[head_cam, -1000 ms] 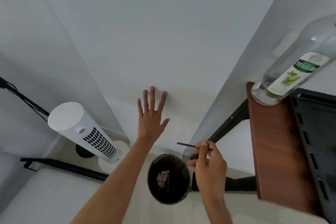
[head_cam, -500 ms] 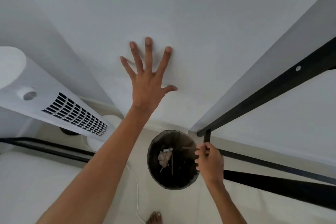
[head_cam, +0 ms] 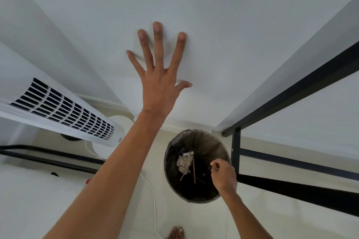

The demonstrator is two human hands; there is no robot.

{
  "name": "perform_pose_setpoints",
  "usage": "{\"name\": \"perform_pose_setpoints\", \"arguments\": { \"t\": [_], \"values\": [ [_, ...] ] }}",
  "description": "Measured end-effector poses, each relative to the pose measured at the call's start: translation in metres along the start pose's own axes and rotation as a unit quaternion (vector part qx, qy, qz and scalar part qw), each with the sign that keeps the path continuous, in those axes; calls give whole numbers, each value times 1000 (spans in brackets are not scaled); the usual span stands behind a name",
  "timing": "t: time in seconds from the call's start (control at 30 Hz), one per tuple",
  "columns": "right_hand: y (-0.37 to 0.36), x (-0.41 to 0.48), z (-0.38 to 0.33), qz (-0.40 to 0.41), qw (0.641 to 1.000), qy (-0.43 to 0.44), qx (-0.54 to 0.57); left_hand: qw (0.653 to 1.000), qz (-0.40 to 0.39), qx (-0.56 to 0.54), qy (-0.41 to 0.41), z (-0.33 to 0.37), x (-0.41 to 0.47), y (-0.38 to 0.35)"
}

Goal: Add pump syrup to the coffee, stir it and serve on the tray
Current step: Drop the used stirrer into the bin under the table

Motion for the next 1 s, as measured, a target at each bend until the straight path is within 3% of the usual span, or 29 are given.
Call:
{"name": "perform_pose_setpoints", "arguments": {
  "t": [0.27, 0.7, 0.87, 1.0],
  "values": [
    [-18, 16, 3, -7, 997, 20, -80, 1000, -9, -5, 16, -8, -16, -15],
    [-1, 23, 8, -22, 993, 41, -112, 999, -34, 32, 17, -15, -29, -20],
    [29, 6, -4, -11, 993, 42, -114, 992, -110, 28, 46, -5, -46, -12],
    [71, -24, -25, -12, 992, 54, -112, 962, -253, 28, 96, 7, -75, 5]
  ]
}}
Point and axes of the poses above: each hand's wrist, its own x-axis towards the middle knuckle, its own y-axis out of the back of the hand, z = x × y, the point moved 4 cm from there along x, towards the middle knuckle, and after that the axes turned 15 degrees about -x, right-handed, at the moved point
